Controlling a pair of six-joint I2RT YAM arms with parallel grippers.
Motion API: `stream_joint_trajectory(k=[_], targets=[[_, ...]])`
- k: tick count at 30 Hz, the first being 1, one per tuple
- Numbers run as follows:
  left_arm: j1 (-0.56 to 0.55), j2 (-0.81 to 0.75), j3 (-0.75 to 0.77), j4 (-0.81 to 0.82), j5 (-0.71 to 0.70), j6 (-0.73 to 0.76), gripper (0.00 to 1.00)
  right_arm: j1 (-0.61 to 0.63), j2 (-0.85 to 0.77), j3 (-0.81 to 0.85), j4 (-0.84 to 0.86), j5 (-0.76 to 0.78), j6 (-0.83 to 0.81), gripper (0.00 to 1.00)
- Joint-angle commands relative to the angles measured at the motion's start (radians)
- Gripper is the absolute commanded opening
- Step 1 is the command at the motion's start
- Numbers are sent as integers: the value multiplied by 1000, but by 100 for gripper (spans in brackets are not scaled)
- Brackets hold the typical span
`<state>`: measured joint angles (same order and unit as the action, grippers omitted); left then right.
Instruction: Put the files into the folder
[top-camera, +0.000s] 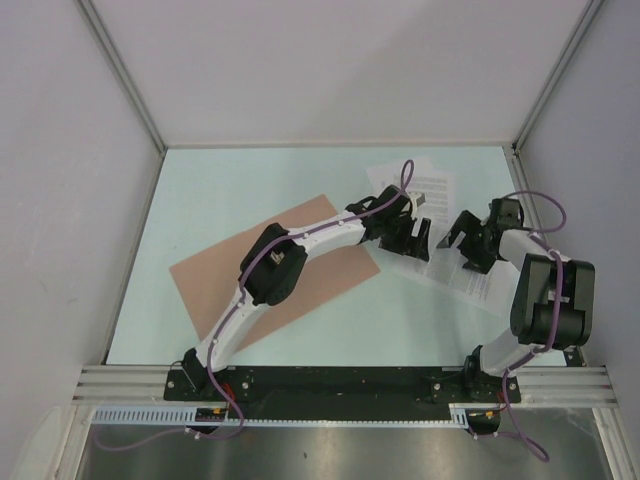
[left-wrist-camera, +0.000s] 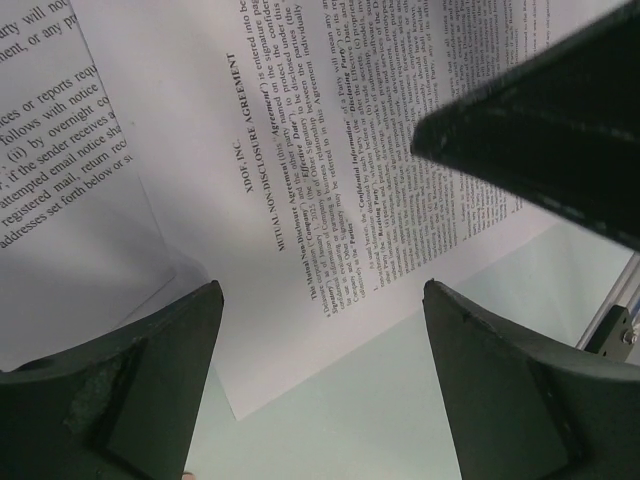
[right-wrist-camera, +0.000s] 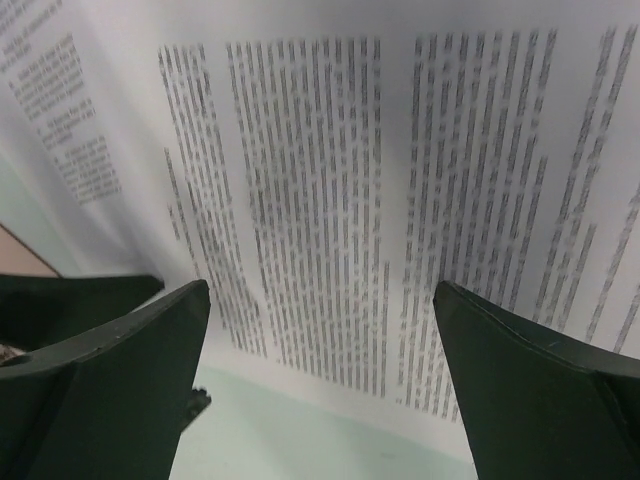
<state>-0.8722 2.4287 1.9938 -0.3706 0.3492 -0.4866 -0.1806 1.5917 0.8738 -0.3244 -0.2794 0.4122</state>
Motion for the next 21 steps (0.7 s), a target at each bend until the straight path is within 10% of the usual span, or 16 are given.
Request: stream_joint_trajectory(k=[1, 7, 21], targets=[[-10, -39, 17, -73, -24, 42, 89, -25, -75, -1, -48, 49, 22, 100], [-30, -152, -52, -36, -58, 65, 98, -94, -81, 34, -157, 347, 45, 100], [-68, 43, 49, 102, 70, -61, 97, -283, -179, -128, -113, 396, 53, 100]])
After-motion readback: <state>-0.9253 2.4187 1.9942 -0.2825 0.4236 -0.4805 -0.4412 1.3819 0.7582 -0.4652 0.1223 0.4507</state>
